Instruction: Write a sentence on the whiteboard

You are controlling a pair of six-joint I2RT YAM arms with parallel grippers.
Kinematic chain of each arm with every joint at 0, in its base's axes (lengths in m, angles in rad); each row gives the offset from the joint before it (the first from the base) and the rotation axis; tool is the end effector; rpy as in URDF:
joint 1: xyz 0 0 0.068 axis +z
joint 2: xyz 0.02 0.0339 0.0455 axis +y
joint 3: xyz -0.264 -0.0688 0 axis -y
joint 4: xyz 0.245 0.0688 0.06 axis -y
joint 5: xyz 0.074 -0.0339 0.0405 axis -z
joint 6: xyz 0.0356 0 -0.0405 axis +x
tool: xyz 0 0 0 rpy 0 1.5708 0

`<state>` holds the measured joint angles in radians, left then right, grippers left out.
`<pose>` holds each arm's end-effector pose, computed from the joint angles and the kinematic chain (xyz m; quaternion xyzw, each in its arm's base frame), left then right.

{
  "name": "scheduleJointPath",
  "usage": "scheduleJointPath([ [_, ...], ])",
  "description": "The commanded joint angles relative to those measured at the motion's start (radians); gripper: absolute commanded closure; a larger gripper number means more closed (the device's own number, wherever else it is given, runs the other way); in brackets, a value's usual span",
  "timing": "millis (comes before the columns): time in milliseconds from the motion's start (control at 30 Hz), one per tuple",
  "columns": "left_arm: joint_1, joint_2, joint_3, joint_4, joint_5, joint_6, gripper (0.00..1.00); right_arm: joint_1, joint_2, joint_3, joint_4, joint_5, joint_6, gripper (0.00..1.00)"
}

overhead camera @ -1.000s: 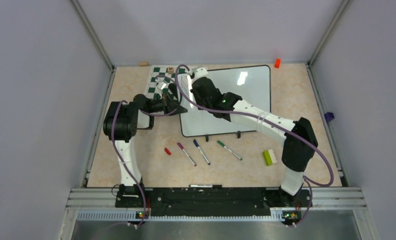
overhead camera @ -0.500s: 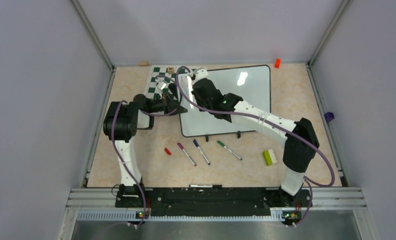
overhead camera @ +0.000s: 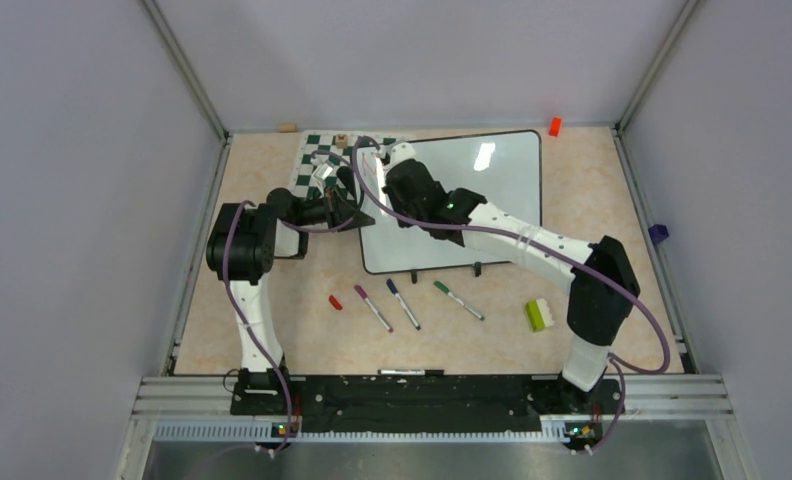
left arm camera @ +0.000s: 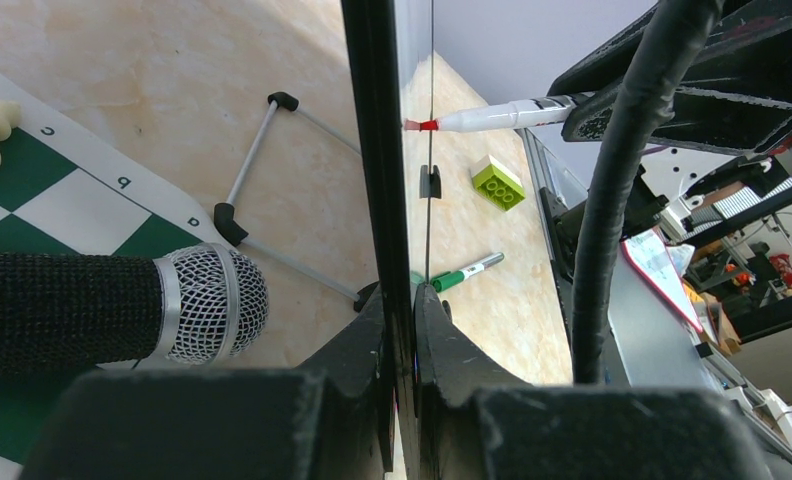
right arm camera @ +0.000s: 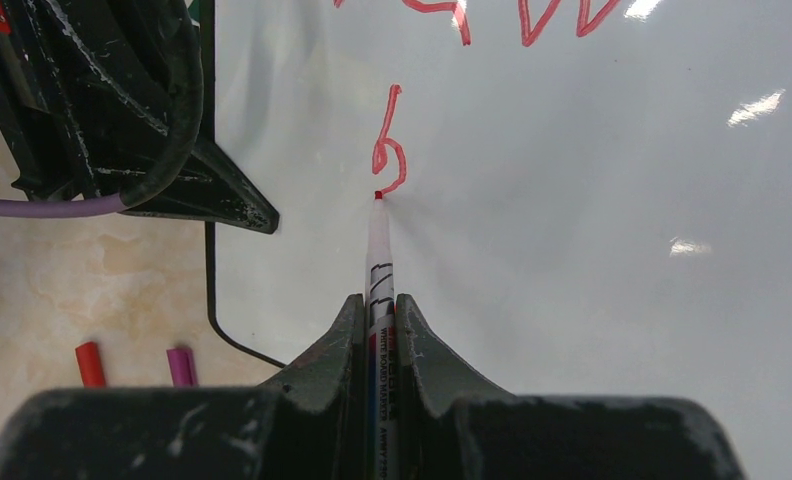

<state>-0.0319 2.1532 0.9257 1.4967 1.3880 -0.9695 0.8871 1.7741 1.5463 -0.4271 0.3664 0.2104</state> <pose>0.3804 -0.0472 0.1449 0.2436 0.6454 -0.6335 0.3505 0.2692 0.3102 0.3099 -0.2168 0.8587 0.0873 0.4561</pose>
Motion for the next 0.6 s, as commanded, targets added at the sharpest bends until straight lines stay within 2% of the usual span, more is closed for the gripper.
scheduleJointPath([
  [0,-0.002,-0.005,-0.005,0.123,-0.004,0.144,1.0,-0.014,0.01,0.028,0.031,-0.008,0.005,1.0],
  [367,-0.002,-0.004,-0.004,0.123,-0.004,0.144,1.0,-0.022,0.011,0.085,0.038,0.001,0.001,1.0],
  [567,-0.002,-0.005,-0.004,0.123,-0.005,0.144,1.0,-0.026,-0.018,0.084,0.032,-0.045,0.007,1.0],
])
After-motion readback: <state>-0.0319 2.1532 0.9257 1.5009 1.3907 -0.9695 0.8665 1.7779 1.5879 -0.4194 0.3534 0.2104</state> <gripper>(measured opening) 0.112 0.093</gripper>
